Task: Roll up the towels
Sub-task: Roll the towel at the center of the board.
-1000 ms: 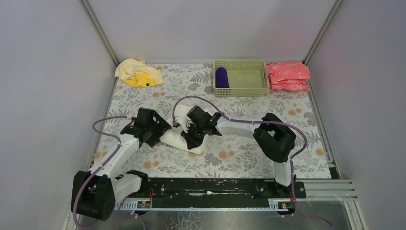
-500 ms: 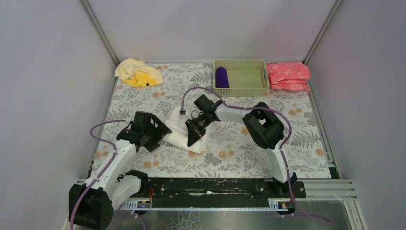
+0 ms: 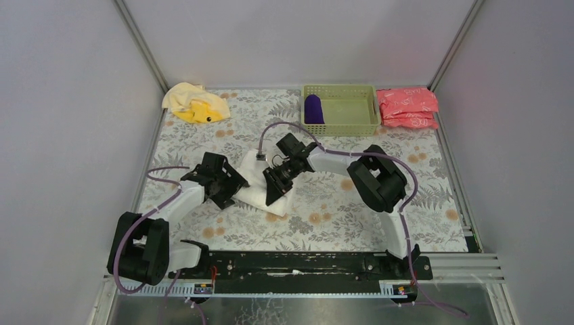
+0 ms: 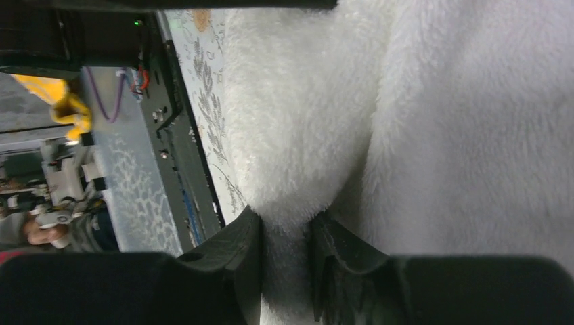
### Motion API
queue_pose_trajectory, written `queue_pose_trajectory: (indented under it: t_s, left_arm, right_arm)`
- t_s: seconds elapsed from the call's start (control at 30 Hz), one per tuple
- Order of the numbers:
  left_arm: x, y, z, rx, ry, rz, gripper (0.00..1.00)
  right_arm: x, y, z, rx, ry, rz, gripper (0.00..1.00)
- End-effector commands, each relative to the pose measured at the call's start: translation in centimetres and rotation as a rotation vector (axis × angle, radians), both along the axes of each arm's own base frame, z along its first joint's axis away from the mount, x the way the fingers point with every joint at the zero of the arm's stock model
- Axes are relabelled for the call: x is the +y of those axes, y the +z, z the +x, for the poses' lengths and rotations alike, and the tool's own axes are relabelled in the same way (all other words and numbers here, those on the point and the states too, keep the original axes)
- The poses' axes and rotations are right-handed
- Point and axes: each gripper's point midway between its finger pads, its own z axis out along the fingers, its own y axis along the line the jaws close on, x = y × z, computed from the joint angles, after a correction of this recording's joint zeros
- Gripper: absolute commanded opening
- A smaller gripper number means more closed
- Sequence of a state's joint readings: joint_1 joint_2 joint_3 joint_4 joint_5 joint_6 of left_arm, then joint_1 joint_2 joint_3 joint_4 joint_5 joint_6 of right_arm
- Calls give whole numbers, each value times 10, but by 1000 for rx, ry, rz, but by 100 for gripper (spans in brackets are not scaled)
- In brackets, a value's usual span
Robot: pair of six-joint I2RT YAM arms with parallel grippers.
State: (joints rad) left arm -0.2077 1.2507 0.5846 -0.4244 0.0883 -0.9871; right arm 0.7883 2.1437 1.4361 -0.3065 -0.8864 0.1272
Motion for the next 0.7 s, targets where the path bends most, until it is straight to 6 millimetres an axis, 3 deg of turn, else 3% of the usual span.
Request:
queue_pose_trajectory:
  t_s: [0.0,0.27,0.43,0.63,0.67]
  left_arm:
    - [13,-25,-5,28,25,65,74]
    - [18,-28,-9,51,14,95,72]
    - [18,-31,-10,66,7,97,72]
    - [16,-32,-9,74,0,91,73]
    - [16,-33,-10,76,0,91,73]
  right_arm:
    - [-24,4,3,-173,-47,-128,37]
    - [-31,61,18,-690,-62,-126,64]
    - [-25,86,12,-935,-14,-103,73]
    - [-10,75,-2,-1109,87,-143,78]
    - [-8,62,-1,-1110,105,-167,78]
